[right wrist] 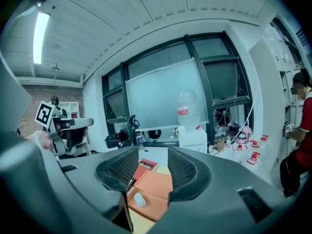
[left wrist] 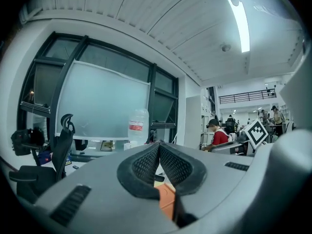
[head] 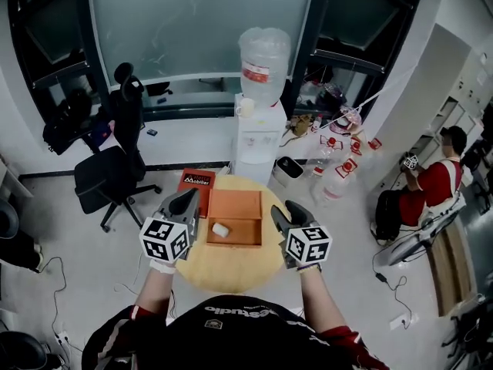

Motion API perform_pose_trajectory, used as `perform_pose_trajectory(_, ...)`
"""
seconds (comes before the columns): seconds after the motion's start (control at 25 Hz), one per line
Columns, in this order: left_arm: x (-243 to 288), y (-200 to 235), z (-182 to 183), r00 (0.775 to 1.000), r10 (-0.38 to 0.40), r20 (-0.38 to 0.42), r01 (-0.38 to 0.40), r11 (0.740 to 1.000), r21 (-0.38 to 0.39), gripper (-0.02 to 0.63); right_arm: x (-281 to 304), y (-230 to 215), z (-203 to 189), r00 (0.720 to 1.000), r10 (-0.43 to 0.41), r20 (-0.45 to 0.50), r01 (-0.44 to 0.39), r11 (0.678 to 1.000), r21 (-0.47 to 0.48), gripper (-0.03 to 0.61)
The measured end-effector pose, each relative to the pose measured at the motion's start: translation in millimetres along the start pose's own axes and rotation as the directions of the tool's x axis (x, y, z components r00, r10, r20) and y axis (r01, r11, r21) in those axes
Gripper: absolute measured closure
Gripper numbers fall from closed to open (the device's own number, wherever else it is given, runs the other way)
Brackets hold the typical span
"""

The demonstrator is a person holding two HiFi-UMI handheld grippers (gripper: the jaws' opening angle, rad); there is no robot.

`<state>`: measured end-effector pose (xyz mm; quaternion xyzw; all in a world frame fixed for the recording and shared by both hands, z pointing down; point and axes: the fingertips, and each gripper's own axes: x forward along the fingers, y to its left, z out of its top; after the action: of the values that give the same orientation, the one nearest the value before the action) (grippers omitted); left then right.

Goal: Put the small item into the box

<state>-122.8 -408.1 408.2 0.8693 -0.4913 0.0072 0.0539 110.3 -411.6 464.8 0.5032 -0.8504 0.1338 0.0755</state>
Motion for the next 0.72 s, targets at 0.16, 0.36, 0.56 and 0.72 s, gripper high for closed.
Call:
perform_pose_trajectory(0.16, -3.7, -10.8, 8.1, 1.0, -0.023, 0.021, 0.022, 1.0, 0.013, 0.597, -16.1, 8.0, 17.8, 0.997, -0.028, 0.067, 0.029, 1.0, -0.007, 0.37)
perform_pose_trajectory(0.36, -8.8, -13.6, 11.2, 0.999, -0.018, 0.036, 0.017, 1.0, 0.006, 0.597, -28.9, 19.6, 33.4, 0.992, -0.04, 0.117, 0.043, 0.999, -0.024, 0.373)
perform_pose_trajectory(0.56, -13.3, -15.3, 8.2, 1.0, -0.013, 0.027, 0.013, 1.0, -0.001, 0.597, -36.1, 27.5, 46.1, 0.989, -0.042, 0.139, 0.051, 0.996, -0.067, 0.374)
perform_pose_trajectory(0.72, -15.1, -13.2, 11.3, 0.999, -0.011, 0.035, 0.011, 1.0, 0.009, 0.597, -35.6, 31.9, 47.5, 0.989, -0.047, 0.138, 0.061, 0.993, -0.099, 0.388)
